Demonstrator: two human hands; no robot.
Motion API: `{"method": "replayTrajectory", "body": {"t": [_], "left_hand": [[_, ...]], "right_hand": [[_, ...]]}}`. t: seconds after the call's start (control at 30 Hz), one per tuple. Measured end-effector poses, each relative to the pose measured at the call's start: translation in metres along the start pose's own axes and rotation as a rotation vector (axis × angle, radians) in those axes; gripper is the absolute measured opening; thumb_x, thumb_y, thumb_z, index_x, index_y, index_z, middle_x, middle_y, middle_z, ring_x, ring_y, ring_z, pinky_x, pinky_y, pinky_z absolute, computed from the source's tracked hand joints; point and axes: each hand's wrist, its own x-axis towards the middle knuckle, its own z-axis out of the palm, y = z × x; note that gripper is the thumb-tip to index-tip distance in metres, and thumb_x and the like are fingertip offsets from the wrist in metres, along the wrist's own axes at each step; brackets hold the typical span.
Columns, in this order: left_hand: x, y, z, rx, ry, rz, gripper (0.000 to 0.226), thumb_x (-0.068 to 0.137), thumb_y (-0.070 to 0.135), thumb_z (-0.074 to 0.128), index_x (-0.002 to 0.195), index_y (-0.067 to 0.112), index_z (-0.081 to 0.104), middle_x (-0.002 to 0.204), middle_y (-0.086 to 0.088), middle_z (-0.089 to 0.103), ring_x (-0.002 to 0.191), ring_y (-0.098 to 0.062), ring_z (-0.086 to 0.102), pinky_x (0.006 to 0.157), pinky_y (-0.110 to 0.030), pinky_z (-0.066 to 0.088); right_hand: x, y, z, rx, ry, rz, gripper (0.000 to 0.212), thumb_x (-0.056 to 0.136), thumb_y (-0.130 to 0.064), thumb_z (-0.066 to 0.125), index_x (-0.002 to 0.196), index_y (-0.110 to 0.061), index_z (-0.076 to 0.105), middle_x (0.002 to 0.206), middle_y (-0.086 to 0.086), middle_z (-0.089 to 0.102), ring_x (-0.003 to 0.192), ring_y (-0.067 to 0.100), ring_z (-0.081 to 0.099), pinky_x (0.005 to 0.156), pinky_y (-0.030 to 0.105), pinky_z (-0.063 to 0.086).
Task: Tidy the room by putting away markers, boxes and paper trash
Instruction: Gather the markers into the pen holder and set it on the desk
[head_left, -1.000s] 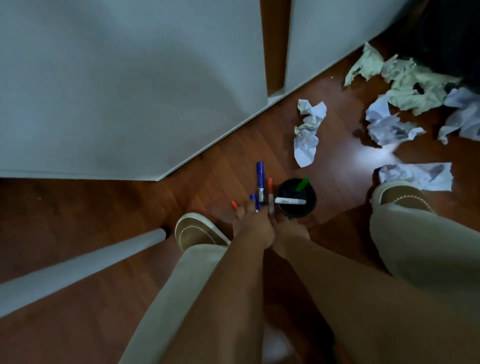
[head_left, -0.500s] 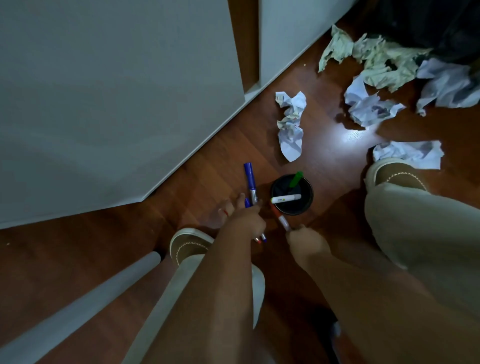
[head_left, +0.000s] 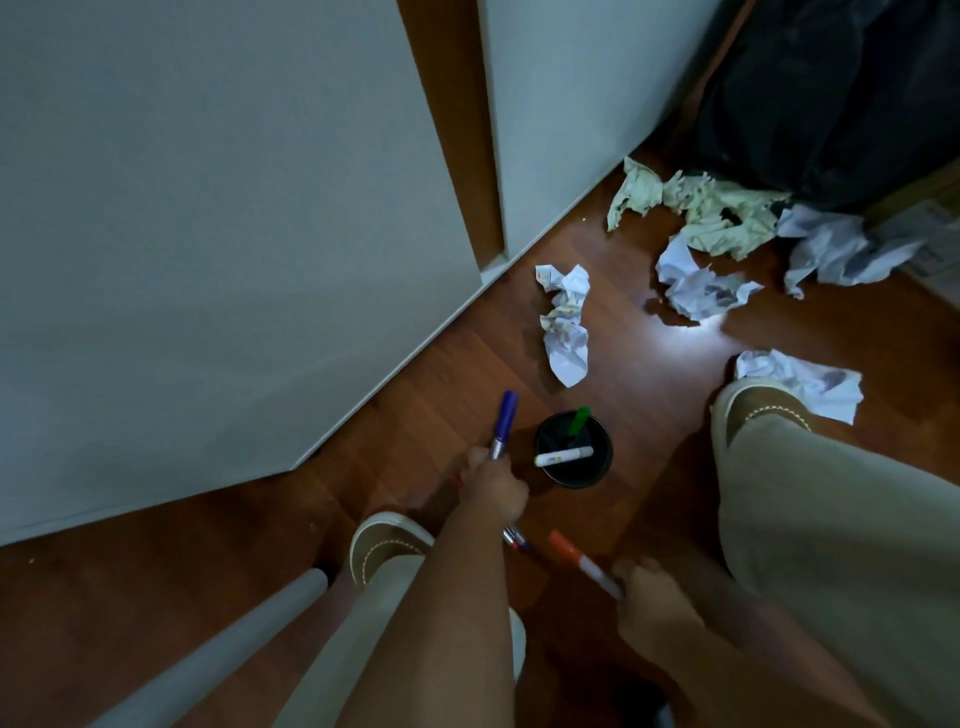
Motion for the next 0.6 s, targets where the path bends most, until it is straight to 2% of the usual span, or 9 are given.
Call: {"method": "replayTrajectory", "body": {"t": [0.1,0.17,0.23,0.27,0.33,0.37,0.43,0.5,0.6], "left_hand": [[-0.012,-0.009,-0.004,-0.143,0.277,0.049,0.031,0.092,0.012,0.059,0.121,0.014,0.069,0.127,-0.013,0.06,0.109,-0.025,0.062,0.092,-0.025,0.046],[-0.023,-0.015,-0.005,-0.24,0.362,0.037,0.022,0.088,0.011,0.065,0.107,0.016,0.075,0.114,-0.009,0.07,0.099,-0.023,0.067,0.083,-0.023,0.049],[-0.036,-0.015,-0.005,-0.395,0.394,-0.005,0.017,0.082,0.008,0.07,0.098,0.016,0.068,0.098,-0.007,0.072,0.088,-0.023,0.068,0.071,-0.023,0.048],[-0.044,-0.014,-0.004,-0.485,0.394,-0.038,0.025,0.08,0.007,0.073,0.098,0.016,0.06,0.091,-0.004,0.069,0.083,-0.022,0.067,0.067,-0.024,0.046],[-0.064,-0.006,-0.002,-0.684,0.383,-0.076,0.041,0.077,0.001,0.074,0.104,0.016,0.048,0.084,0.001,0.06,0.078,-0.02,0.064,0.069,-0.028,0.048],[-0.073,-0.002,0.0,-0.78,0.37,-0.065,0.044,0.076,-0.003,0.073,0.107,0.015,0.048,0.083,-0.001,0.059,0.079,-0.02,0.064,0.072,-0.03,0.051],[-0.088,0.008,0.003,-0.924,0.339,-0.016,0.04,0.076,-0.009,0.069,0.105,0.016,0.058,0.084,-0.005,0.064,0.078,-0.018,0.064,0.074,-0.028,0.053],[-0.1,0.021,0.005,-0.938,0.333,0.023,0.03,0.076,-0.005,0.072,0.092,0.019,0.068,0.08,-0.002,0.068,0.071,-0.012,0.064,0.065,-0.02,0.052],[-0.106,0.04,0.007,-0.909,0.348,0.086,0.021,0.075,0.001,0.078,0.083,0.02,0.072,0.076,0.004,0.07,0.07,-0.006,0.065,0.067,-0.021,0.051]], "right_hand": [[-0.009,-0.003,-0.022,0.076,0.072,-0.003,0.019,0.091,-0.011,0.049,0.094,-0.025,0.061,0.109,0.005,0.057,0.1,0.023,0.06,0.08,0.022,0.043],[-0.011,-0.007,-0.042,0.208,0.165,-0.026,0.016,0.087,-0.012,0.057,0.076,-0.024,0.056,0.091,0.004,0.061,0.086,0.022,0.064,0.07,0.02,0.041],[-0.015,-0.016,-0.058,0.397,0.202,-0.069,0.015,0.085,-0.014,0.063,0.072,-0.018,0.057,0.082,0.001,0.06,0.074,0.017,0.062,0.062,0.017,0.043],[-0.016,-0.022,-0.065,0.478,0.236,-0.085,0.013,0.086,-0.014,0.063,0.073,-0.011,0.058,0.079,0.0,0.057,0.069,0.013,0.059,0.058,0.014,0.043],[-0.018,-0.036,-0.085,0.602,0.297,-0.084,0.012,0.087,-0.013,0.06,0.083,-0.001,0.057,0.071,-0.001,0.051,0.058,0.005,0.054,0.049,0.009,0.042],[-0.017,-0.042,-0.095,0.647,0.331,-0.09,0.012,0.087,-0.013,0.06,0.086,-0.001,0.058,0.071,-0.001,0.051,0.057,0.005,0.053,0.047,0.009,0.042],[-0.012,-0.055,-0.116,0.662,0.375,-0.103,0.006,0.083,-0.017,0.063,0.08,-0.013,0.067,0.077,-0.001,0.059,0.066,0.012,0.057,0.055,0.016,0.046],[-0.007,-0.064,-0.132,0.697,0.377,-0.072,0.006,0.077,-0.017,0.068,0.073,-0.022,0.069,0.077,-0.001,0.067,0.07,0.015,0.063,0.059,0.025,0.051],[-0.004,-0.07,-0.143,0.698,0.375,-0.038,0.016,0.071,-0.016,0.074,0.067,-0.029,0.067,0.07,-0.009,0.068,0.068,0.011,0.064,0.057,0.021,0.05]]}}
